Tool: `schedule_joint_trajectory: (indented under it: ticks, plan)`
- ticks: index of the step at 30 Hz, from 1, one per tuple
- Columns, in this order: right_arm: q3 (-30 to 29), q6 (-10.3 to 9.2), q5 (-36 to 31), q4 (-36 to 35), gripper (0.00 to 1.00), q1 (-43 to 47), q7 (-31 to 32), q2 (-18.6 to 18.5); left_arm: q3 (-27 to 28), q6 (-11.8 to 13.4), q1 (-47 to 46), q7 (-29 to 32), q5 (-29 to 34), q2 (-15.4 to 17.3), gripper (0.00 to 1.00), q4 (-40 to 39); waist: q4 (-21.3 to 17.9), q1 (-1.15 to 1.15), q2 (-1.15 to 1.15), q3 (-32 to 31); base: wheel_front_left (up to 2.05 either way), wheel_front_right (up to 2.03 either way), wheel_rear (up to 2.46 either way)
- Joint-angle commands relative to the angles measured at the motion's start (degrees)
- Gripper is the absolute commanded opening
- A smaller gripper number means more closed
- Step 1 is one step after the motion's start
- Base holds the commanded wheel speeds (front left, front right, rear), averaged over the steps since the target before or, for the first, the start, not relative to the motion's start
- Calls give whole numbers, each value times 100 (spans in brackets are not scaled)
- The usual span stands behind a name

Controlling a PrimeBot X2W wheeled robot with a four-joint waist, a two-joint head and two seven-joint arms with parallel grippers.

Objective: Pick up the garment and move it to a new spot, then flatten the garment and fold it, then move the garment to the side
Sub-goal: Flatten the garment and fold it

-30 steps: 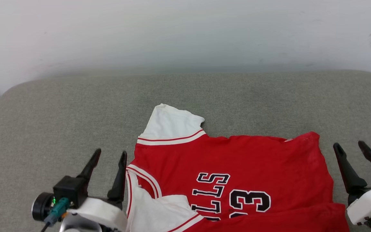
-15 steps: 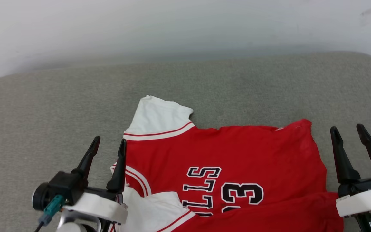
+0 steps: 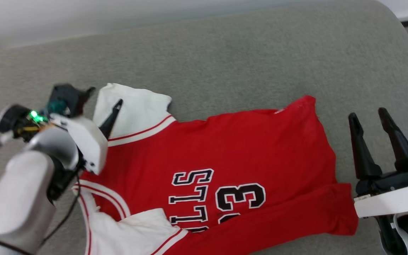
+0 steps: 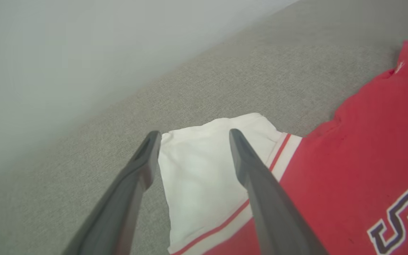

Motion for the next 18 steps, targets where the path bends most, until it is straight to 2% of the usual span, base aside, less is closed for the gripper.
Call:
schedule_joint_trajectory:
  ticks: [1, 5, 11, 14, 18]
  plan:
    - [28, -2, -16, 22, 100, -90, -39, 28, -23, -9, -107, 127, -68, 31, 100, 41, -311, -1, 0, 297, 0, 0, 0]
    - [185, -2, 54, 132, 100, -244, -112, 35, -242, -39, -893, 1290, -567, 409, 100, 448, -557, -1, 0, 505, 0, 0, 0]
    - [406, -2, 119, 291, 100, -381, -223, 57, -277, -37, -1764, 2932, -1228, 764, 100, 1102, -846, -1, 0, 774, 0, 0, 0]
    - [516, -2, 160, 380, 100, -444, -294, 77, -273, 59, -2045, 3535, -1295, 881, 100, 1323, -958, -1, 0, 875, 0, 0, 0]
    - [626, -2, 188, 477, 100, -506, -347, 98, -286, 265, -2214, 4039, -1316, 975, 100, 1399, -1050, -1, 0, 991, 0, 0, 0]
